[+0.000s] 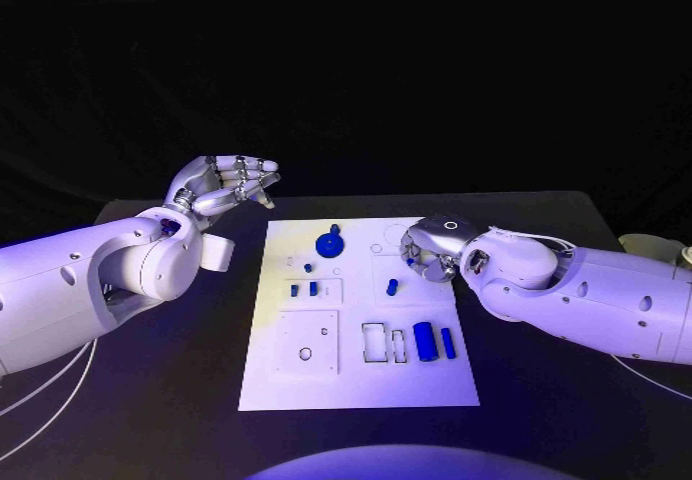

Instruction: Assemble the parts on the task board

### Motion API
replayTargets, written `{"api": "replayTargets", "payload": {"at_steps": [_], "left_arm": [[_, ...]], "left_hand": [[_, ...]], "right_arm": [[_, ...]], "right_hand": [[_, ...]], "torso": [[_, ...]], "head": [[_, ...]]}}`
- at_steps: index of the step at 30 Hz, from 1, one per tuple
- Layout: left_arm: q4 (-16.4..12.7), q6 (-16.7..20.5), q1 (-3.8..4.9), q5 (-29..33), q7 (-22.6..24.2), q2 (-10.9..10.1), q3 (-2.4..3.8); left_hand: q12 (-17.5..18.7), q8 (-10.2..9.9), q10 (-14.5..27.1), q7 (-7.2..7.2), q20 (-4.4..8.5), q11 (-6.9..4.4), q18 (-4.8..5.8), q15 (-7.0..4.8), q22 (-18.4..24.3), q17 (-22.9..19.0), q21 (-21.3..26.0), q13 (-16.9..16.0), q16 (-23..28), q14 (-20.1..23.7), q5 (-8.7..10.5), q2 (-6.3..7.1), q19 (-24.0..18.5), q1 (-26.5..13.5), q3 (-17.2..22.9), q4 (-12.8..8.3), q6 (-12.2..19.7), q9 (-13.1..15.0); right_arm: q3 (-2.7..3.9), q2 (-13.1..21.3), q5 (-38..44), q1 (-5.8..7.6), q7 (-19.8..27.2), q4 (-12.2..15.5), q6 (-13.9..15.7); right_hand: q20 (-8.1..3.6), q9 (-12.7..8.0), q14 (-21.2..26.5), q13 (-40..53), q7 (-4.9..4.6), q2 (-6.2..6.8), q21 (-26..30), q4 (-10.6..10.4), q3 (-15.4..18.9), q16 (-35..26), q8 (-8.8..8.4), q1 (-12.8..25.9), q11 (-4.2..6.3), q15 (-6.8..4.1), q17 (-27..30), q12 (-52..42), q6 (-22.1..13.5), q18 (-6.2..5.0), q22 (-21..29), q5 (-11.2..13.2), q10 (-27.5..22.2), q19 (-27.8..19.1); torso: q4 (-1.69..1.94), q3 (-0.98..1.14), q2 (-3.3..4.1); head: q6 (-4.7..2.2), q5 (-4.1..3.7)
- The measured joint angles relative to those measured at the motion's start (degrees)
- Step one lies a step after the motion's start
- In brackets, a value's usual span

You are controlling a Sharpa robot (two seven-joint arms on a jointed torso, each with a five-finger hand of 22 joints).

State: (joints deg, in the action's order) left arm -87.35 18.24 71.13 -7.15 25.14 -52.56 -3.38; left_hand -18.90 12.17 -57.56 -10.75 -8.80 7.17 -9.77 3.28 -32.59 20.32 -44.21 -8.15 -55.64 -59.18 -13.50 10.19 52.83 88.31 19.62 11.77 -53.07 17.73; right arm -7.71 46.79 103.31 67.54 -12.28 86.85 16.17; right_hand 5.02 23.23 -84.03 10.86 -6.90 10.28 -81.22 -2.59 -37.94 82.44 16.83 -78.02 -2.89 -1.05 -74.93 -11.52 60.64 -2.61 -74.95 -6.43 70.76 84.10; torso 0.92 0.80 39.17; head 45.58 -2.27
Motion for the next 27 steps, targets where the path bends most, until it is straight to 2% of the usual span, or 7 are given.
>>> {"api": "replayTargets", "payload": {"at_steps": [4,9,13,15,22,27], "left_arm": [[0.06,0.00,0.00,0.02,-0.06,0.00,0.00],[0.20,0.00,0.00,0.04,-0.18,0.00,0.00],[0.34,0.00,0.00,0.05,-0.32,0.00,0.00],[0.44,0.00,0.00,0.06,-0.38,0.00,0.00],[1.01,0.00,0.00,0.11,-0.71,0.23,0.00],[1.43,0.00,0.01,0.18,-0.93,0.42,0.00]], "left_hand": [[-0.12,0.00,0.00,0.00,0.00,0.00,0.00,0.00,-0.07,0.00,0.00,0.00,0.00,0.00,0.00,0.00,0.00,0.00,0.01,-0.01,0.00,-0.02],[-0.12,0.28,0.00,0.00,0.00,0.00,0.00,0.00,-0.14,-0.05,0.00,0.08,0.00,0.00,0.00,0.21,0.00,0.20,0.32,-0.32,0.00,-0.08],[-0.12,0.28,0.22,0.00,0.00,0.22,0.00,0.00,-0.30,-0.11,-0.22,0.15,0.00,0.00,0.00,0.20,0.00,0.20,0.47,-0.47,0.00,-0.15],[-0.12,0.28,0.28,0.00,0.00,0.24,0.00,0.00,-0.32,-0.12,-0.22,0.17,0.00,0.00,0.00,0.20,0.00,0.20,0.63,-0.31,0.00,-0.15],[-0.12,0.28,2.48,-0.41,0.21,0.82,0.01,0.32,-0.79,-0.33,-0.47,0.55,0.30,0.32,0.00,0.43,-0.21,0.43,1.43,-0.79,0.42,-0.44],[-0.12,0.28,2.89,-0.55,0.20,0.82,0.01,0.32,-0.95,-0.33,-0.70,0.62,0.30,0.32,0.00,0.67,-0.63,0.19,1.58,-0.94,0.56,-0.50]], "right_arm": [[-0.08,0.20,0.02,-0.15,-0.14,0.31,0.97],[-0.07,0.63,0.03,-0.16,-0.15,1.10,2.59],[0.04,1.30,0.03,-0.16,-0.13,2.13,4.25],[0.11,1.57,0.03,-0.15,-0.10,2.73,5.03],[0.58,3.48,-0.36,0.17,-0.04,6.75,7.51],[0.67,3.47,-1.08,0.21,0.05,10.23,8.84]], "right_hand": [[0.00,0.00,0.00,0.13,0.03,-0.65,-0.30,0.56,-0.40,0.00,0.00,-0.55,0.03,0.00,0.00,0.26,-0.02,0.00,0.00,0.00,0.42,0.00],[0.00,0.00,0.00,0.11,0.16,-0.80,-0.30,0.80,-0.17,0.00,0.01,-0.40,0.02,0.00,0.01,0.46,-0.12,-0.01,0.00,0.01,0.43,0.00],[0.00,0.00,0.00,0.06,0.22,-1.29,-0.30,0.94,-0.02,0.00,0.02,0.13,0.19,0.00,0.01,1.04,-0.17,-0.01,0.01,1.83,0.66,0.00],[0.00,0.00,0.00,0.05,0.22,-1.12,-0.30,0.95,-0.02,0.00,0.03,0.47,0.29,0.00,0.01,1.09,-0.17,-0.01,0.01,2.25,0.75,0.00],[-0.20,0.00,0.00,0.06,0.22,-0.77,-0.30,1.10,0.13,0.00,0.48,0.83,0.31,0.00,0.02,1.31,-0.17,-0.01,0.01,2.59,1.11,-0.21],[-0.20,0.00,0.00,0.06,0.21,-0.77,-0.30,1.10,0.14,0.00,0.69,0.83,0.31,0.01,0.02,1.31,-0.18,-0.01,0.02,2.60,1.11,-0.21]], "torso": [[-0.02,-0.03,-0.03],[-0.02,-0.07,-0.07],[-0.02,-0.07,-0.08],[-0.03,-0.07,-0.09],[-0.06,-0.10,-0.17],[-0.09,-0.07,-0.16]], "head": [[0.03,0.08],[0.03,0.13],[0.00,0.16],[-0.07,0.17],[-0.26,0.46],[-0.25,1.33]]}}
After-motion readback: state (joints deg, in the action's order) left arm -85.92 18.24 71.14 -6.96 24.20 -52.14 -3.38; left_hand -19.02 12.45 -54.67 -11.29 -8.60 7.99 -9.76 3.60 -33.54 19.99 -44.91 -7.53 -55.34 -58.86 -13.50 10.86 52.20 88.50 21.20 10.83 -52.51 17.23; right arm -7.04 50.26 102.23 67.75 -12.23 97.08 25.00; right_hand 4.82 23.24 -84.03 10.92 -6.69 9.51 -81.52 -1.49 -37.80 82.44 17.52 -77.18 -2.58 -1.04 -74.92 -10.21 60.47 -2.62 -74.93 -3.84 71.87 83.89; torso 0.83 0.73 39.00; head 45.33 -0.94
